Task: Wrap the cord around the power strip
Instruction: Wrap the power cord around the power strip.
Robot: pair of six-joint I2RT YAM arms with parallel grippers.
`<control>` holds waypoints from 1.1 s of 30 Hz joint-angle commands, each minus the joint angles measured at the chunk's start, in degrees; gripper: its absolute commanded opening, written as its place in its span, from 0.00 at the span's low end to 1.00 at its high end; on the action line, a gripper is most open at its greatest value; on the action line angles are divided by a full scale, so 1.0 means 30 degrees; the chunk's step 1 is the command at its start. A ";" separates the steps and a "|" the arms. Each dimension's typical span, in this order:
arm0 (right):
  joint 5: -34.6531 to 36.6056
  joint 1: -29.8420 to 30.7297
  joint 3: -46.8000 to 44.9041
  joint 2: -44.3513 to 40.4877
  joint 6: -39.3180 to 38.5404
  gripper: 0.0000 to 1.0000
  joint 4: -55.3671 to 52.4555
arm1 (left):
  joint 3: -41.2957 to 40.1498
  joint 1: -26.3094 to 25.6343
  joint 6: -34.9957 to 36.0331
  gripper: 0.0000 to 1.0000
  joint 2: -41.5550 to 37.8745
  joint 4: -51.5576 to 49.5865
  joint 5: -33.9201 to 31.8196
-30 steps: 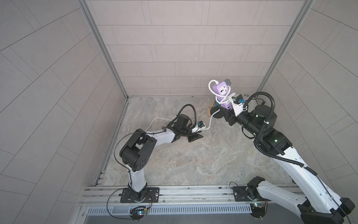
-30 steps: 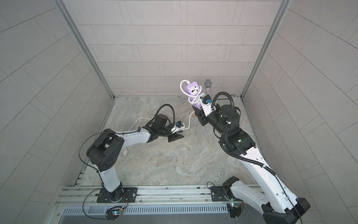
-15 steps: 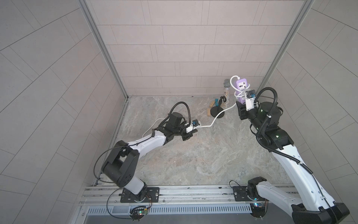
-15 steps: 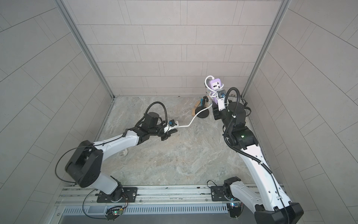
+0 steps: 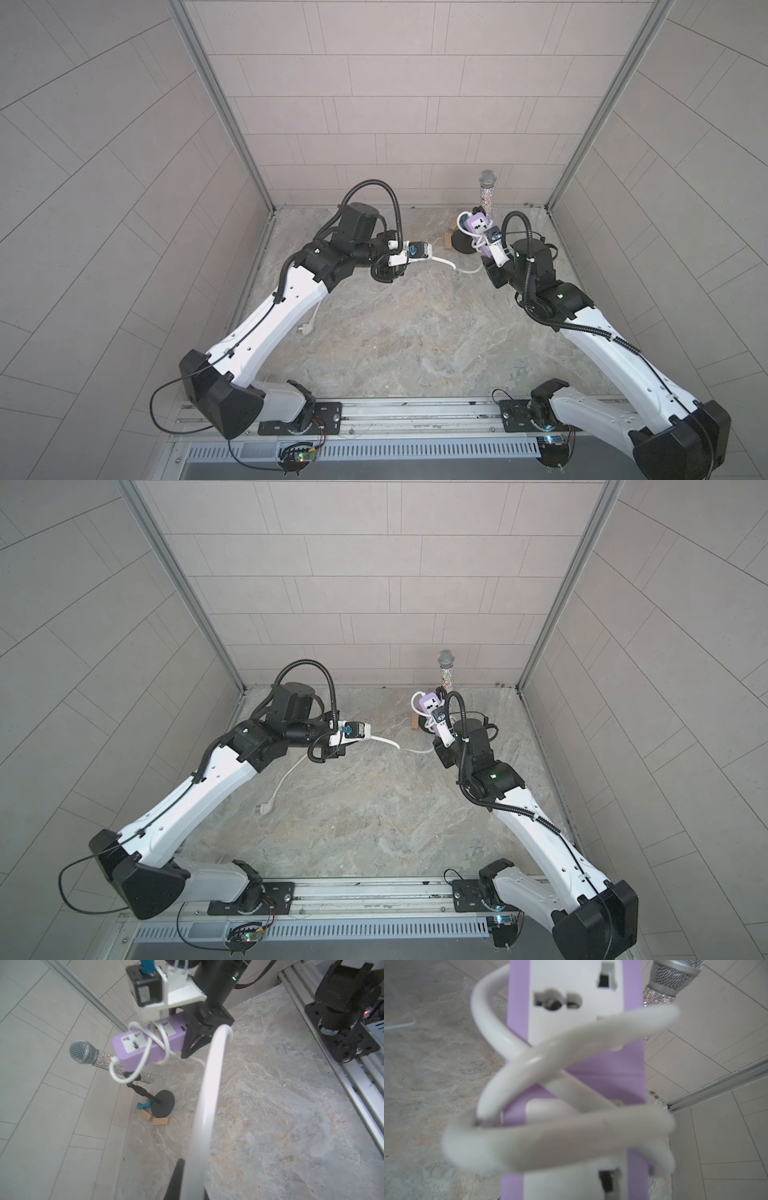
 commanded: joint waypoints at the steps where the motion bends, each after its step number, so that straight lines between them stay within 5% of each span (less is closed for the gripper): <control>1: -0.1257 0.0190 -0.0848 -0.1249 -0.0695 0.00 0.1352 | 0.2317 -0.0018 0.2271 0.00 0.1147 -0.2053 -0.0802; 15: -0.3098 0.4589 -0.3981 -0.2783 -0.4000 0.00 0.2621 | 0.7721 -0.0048 0.2386 0.00 0.4302 -0.2021 -0.0382; 22: -0.4684 0.6187 -0.4984 -0.3403 -0.4726 0.00 0.4381 | 0.8477 -0.0055 0.2695 0.00 0.5756 -0.1666 -0.1705; 33: -0.3477 0.9445 -0.6149 -0.3087 -0.6429 0.00 0.6406 | 0.8891 0.0327 0.1547 0.00 0.8030 -0.0007 -0.2087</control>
